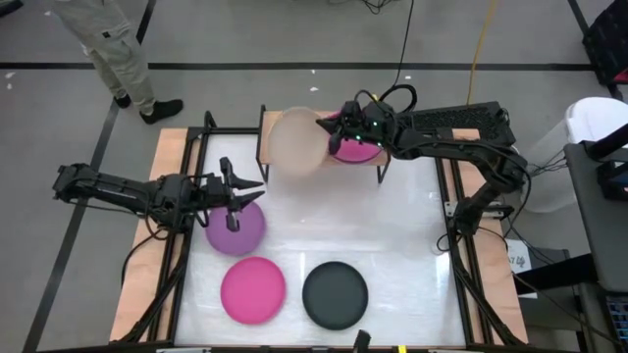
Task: Place and stack plates onto a shelf
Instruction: Put the light gray plate on the shelf
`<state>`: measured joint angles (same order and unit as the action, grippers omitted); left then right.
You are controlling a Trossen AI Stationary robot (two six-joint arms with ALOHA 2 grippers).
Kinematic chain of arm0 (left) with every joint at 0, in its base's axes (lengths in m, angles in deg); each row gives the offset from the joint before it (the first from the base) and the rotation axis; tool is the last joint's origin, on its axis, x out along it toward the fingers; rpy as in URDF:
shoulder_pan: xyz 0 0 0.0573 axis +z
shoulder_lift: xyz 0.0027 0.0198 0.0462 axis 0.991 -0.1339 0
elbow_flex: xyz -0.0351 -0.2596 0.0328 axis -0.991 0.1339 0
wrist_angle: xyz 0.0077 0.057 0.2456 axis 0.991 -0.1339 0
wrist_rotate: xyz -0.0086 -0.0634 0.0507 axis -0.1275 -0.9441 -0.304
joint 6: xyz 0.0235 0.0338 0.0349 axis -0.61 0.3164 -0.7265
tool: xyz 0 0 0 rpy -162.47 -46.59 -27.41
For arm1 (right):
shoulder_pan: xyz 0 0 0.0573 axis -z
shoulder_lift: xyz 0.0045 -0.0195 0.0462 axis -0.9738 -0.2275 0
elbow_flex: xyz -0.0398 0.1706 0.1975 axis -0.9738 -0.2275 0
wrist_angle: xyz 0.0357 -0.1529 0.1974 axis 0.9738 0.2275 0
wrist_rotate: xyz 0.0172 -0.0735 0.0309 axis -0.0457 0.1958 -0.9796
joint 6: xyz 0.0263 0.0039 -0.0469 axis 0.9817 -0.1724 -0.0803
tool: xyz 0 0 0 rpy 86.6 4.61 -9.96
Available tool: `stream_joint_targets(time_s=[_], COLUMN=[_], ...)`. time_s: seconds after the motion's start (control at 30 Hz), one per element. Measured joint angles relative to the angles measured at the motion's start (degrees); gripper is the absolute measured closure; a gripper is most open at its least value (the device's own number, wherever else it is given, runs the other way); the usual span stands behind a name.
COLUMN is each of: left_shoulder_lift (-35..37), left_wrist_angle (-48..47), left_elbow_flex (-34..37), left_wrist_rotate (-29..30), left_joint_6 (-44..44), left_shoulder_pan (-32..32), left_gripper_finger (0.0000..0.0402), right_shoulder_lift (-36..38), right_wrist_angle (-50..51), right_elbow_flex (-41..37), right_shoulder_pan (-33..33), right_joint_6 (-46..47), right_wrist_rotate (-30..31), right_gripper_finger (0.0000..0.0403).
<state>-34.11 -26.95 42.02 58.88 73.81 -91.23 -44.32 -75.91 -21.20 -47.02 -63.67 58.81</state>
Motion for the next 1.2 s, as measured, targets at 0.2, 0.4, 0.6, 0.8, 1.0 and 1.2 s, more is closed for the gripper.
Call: stream_joint_targets(time_s=[0.2,0.4,0.6,0.8,1.0,1.2], left_shoulder_lift=[-0.81,-0.79,-0.77,-0.77,-0.77,-0.77], left_wrist_angle=[3.24,3.39,3.39,3.4,3.4,3.41], left_elbow_flex=[0.02,0.02,0.02,0.02,0.02,0.02], left_wrist_rotate=[0.02,0.03,0.02,0.02,0.02,0.02], left_joint_6=[0.04,0.01,-1.17,-1.72,-1.85,-1.62], left_shoulder_pan=[0.06,0.33,0.33,0.33,0.33,0.33], left_gripper_finger=[0.03,0.03,0.03,0.03,0.03,0.03], right_shoulder_lift=[-5.94,-10.08,-10.62,-10.64,-10.64,-10.64], right_wrist_angle=[-5.83,-5.22,-4.79,-3.5,0.15,1.43], right_elbow_flex=[2.06,6.45,7.48,7.48,7.48,7.48], right_shoulder_pan=[5.24,7.7,7.7,7.63,7.26,6.87], right_joint_6=[7.08,9.34,5.66,2.67,-0.77,-2.74], right_wrist_rotate=[-0.2,-4.64,-3.04,-2.76,-1.07,-1.16], right_gripper_finger=[0.0403,0.0403,0.0403,0.0397,0.0393,0.0392])
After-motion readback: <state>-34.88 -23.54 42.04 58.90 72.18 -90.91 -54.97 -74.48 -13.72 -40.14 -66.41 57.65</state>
